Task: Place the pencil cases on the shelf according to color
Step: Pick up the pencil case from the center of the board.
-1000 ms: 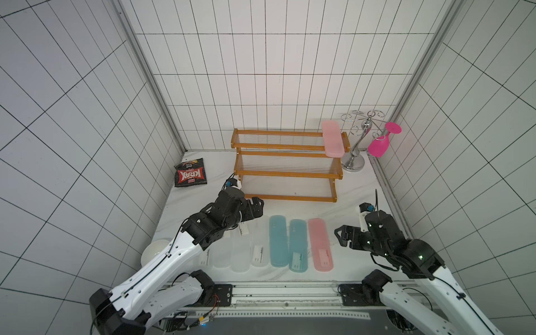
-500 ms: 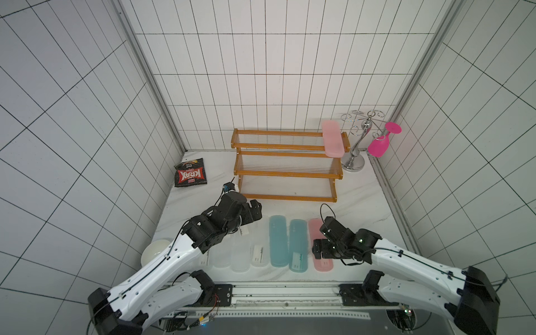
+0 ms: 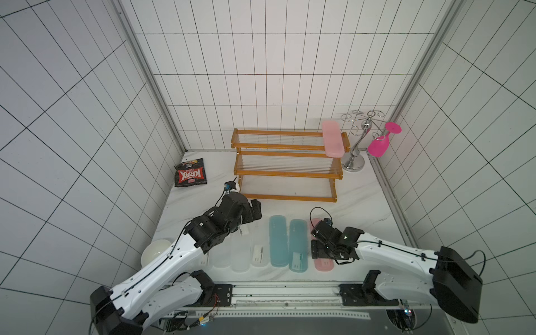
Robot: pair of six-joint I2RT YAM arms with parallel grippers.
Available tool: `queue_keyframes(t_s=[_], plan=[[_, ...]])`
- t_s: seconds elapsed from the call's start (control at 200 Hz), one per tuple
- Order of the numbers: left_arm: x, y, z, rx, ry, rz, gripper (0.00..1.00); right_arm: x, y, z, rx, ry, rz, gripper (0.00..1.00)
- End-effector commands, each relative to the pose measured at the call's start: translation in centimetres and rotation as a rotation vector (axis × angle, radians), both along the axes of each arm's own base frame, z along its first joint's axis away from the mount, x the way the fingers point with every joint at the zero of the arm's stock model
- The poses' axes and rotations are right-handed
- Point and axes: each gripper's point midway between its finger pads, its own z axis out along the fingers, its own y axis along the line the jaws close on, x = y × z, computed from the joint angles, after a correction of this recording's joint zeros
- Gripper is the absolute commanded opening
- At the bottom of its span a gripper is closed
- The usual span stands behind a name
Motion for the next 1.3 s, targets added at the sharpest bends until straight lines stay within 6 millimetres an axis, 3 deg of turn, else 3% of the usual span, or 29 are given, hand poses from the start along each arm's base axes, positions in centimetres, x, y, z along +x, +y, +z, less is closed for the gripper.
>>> queue_keyframes(t_s=[0.0, 0.185, 0.365, 0.525, 0.635, 0.79, 1.045, 1.295], plan=[[0.8, -0.2, 1.3, 0.016, -0.050, -0.011, 0.98, -0.9, -2.5, 0.2, -0.069, -0.004, -0.005, 0.97], [0.7, -0.2, 2.2, 0.018, -0.088, -0.032, 0.98, -1.8, -2.4, 1.7, -0.004, 0.014, 0.021, 0.98], [0.5, 0.3, 1.9, 0.001, -0.095, -0.003, 0.98, -1.8, -0.4, 2.2, 0.111, -0.006, -0.011, 0.97], [-1.3, 0.0, 0.3, -0.055, 0.032, -0.005, 0.98, -1.9, 1.7, 1.9, 0.197, -0.001, -0.011, 0.97], [-2.2, 0.1, -0.9, -0.081, 0.067, 0.012, 0.98, -1.7, 0.4, 1.1, 0.102, 0.005, -0.029, 0.97], [-2.6, 0.1, -0.8, -0.078, 0.077, 0.007, 0.98, -1.9, -1.8, 0.1, -0.060, 0.026, -0.042, 0.97], [-2.4, 0.1, -0.8, -0.015, 0.078, -0.019, 0.98, -1.9, -0.6, -1.0, -0.039, 0.037, -0.034, 0.96], [-2.0, -0.3, -0.6, -0.013, 0.060, -0.027, 0.98, -2.0, -3.1, -0.1, -0.099, 0.004, -0.086, 0.96]])
